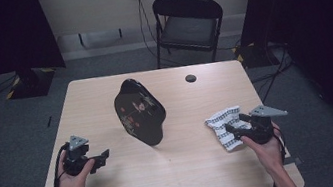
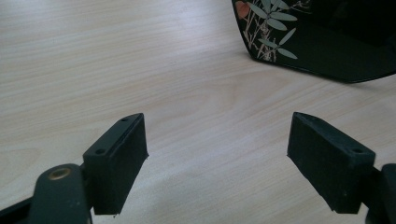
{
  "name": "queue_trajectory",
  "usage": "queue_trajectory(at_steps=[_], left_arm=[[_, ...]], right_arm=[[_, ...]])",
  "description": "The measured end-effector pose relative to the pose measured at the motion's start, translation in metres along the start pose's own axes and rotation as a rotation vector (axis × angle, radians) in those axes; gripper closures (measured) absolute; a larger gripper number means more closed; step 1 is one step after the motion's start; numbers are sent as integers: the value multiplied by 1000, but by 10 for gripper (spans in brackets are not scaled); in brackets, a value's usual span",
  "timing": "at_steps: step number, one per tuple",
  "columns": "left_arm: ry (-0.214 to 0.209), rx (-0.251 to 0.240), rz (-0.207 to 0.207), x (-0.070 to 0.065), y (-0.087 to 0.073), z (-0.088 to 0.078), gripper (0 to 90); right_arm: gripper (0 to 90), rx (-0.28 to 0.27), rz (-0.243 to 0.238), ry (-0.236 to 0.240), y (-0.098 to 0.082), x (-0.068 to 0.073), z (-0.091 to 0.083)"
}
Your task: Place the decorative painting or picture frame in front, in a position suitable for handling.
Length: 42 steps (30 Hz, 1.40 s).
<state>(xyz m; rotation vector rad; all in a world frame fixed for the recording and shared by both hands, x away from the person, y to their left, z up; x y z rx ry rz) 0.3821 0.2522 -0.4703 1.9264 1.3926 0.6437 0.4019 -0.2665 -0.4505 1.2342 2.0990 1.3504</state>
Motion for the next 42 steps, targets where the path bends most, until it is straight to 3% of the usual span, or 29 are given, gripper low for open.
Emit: queue_trajectory(at_steps=[16, 20, 26, 27, 32, 42], left_arm=[[-18, 23, 35, -4, -1, 7, 178], [-39, 9, 21, -5, -1, 4, 169], [-52, -5, 40, -9, -3, -1, 164], [-43, -14, 36, -9, -3, -3, 164], [-47, -5, 43, -9, -4, -2, 165], [-50, 3, 77, -13, -5, 0, 167]], right_arm=[[270, 26, -63, 74, 4, 23, 18], [247, 30, -64, 109, 6, 29, 26], [249, 48, -99, 141, 9, 46, 32], [256, 58, -112, 158, 10, 55, 35], [285, 67, -141, 208, 13, 77, 45], [344, 58, -167, 293, 29, 103, 63]])
Point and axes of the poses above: each handheld gripper's, and its own axes: z roughly forward along the jaws, y roughly out of its top, x roughly to its left, the point moved 3 cm from there along z, roughly forward along the jaws, and after that the axes turned 6 degrees about y, right-handed, at the moved point
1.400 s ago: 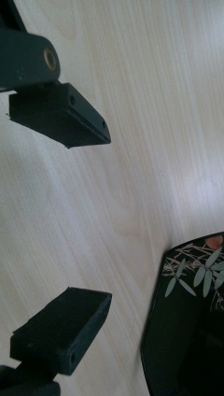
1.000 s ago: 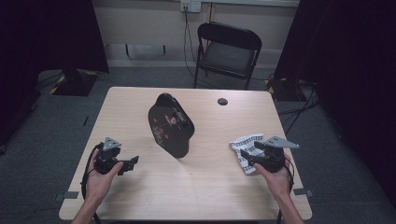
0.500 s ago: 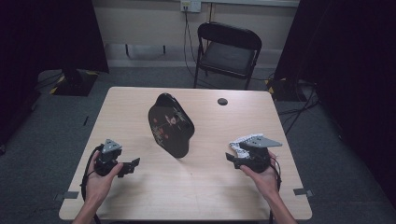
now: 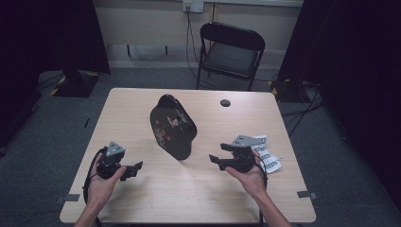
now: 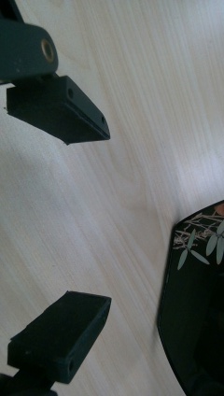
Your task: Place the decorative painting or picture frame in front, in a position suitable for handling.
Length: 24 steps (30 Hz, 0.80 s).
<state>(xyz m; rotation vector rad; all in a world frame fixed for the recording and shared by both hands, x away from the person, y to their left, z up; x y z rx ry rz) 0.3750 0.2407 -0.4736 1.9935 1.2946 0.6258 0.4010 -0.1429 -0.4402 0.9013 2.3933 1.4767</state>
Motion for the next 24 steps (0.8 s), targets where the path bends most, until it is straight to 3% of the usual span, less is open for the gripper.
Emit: queue_trajectory(at_steps=[5, 9, 18, 24], left_arm=[[4, 1, 36, -3, 0, 0, 168], [5, 0, 35, -3, 0, 1, 168], [-4, 10, 48, -5, 0, 4, 168], [-5, 10, 53, -7, 0, 5, 168]], right_arm=[[396, 27, -28, 44, 2, 15, 19], [420, 30, -46, 66, 7, 21, 31], [442, 19, -72, 88, 31, 26, 54], [452, 2, -64, 95, 41, 25, 67]])
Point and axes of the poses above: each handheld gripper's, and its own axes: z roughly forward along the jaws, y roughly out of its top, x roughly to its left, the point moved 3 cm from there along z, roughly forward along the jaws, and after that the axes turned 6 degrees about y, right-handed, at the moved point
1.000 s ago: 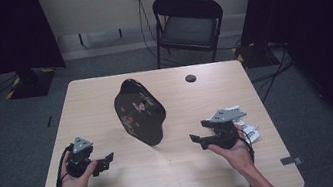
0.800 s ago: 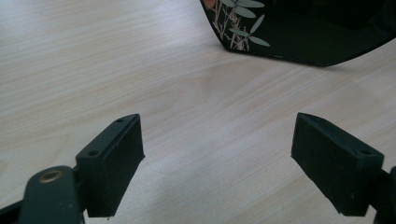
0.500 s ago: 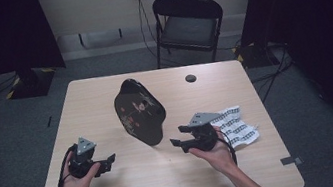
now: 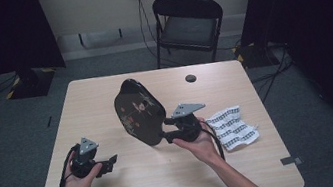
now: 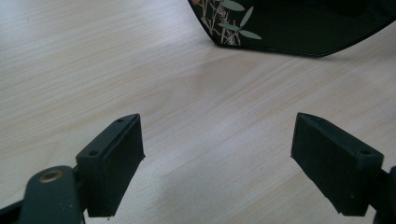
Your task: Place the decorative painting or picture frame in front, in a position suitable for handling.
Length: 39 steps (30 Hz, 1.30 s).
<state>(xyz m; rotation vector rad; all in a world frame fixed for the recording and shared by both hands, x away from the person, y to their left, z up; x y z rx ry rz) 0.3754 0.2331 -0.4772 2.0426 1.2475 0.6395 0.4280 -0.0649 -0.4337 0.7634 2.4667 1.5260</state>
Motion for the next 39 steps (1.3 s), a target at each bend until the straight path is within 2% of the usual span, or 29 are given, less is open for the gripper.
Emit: queue_trajectory(at_steps=[4, 7, 10, 11, 18, 22, 29, 39], left_arm=[[4, 4, 1, 1, 0, 1, 168], [13, 14, -3, 3, -1, 1, 167], [11, 15, -6, 3, -2, 2, 167], [10, 14, -4, 2, -1, 2, 167], [16, 26, 6, 2, -2, 3, 167], [37, 23, 5, 2, -2, 3, 174], [40, 25, 2, 2, -2, 3, 174], [32, 20, 12, -1, -1, 3, 172]], right_arm=[[503, -15, 8, -1, 5, 0, 5], [544, -7, -8, 5, 7, 2, 9], [543, 3, -33, -24, 9, 2, 13], [546, 2, -22, -26, 10, 0, 14], [619, -8, -26, -9, 15, -1, 21], [682, -9, -31, 5, 16, -2, 24], [766, -1, -37, 4, 16, -2, 22], [778, -1, -35, 2, 13, -4, 16]])
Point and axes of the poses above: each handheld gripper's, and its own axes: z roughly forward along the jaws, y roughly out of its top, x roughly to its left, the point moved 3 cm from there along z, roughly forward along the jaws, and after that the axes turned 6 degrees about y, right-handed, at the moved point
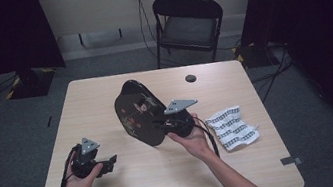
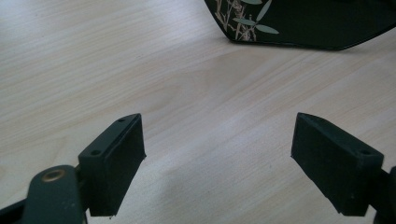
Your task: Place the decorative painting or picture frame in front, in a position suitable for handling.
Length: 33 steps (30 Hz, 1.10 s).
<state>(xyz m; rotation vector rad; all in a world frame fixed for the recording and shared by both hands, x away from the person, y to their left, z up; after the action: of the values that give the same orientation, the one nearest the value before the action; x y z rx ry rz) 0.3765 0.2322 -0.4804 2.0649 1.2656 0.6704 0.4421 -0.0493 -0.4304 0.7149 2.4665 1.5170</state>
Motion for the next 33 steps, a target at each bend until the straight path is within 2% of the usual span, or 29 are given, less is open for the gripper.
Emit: queue_trajectory(at_steps=[9, 17, 23, 25, 30, 33], left_arm=[[0, 4, -2, 0, 0, 0, 174], [38, 3, -16, 3, 0, -2, 178], [40, -12, -13, 2, 0, -1, 191], [28, -18, -23, 1, 1, -1, 191], [53, -27, -7, 1, 2, 0, 191], [51, -24, -38, 2, 3, 1, 190]], right_arm=[[781, -7, 6, 11, -6, 1, -13], [781, -10, 9, 13, -12, 1, -24], [781, -9, 2, 13, -17, 3, -32], [781, -8, 0, 15, -18, 3, -35], [782, -5, 1, 24, -22, 4, -42], [782, -3, 3, 30, -25, 5, -48]])
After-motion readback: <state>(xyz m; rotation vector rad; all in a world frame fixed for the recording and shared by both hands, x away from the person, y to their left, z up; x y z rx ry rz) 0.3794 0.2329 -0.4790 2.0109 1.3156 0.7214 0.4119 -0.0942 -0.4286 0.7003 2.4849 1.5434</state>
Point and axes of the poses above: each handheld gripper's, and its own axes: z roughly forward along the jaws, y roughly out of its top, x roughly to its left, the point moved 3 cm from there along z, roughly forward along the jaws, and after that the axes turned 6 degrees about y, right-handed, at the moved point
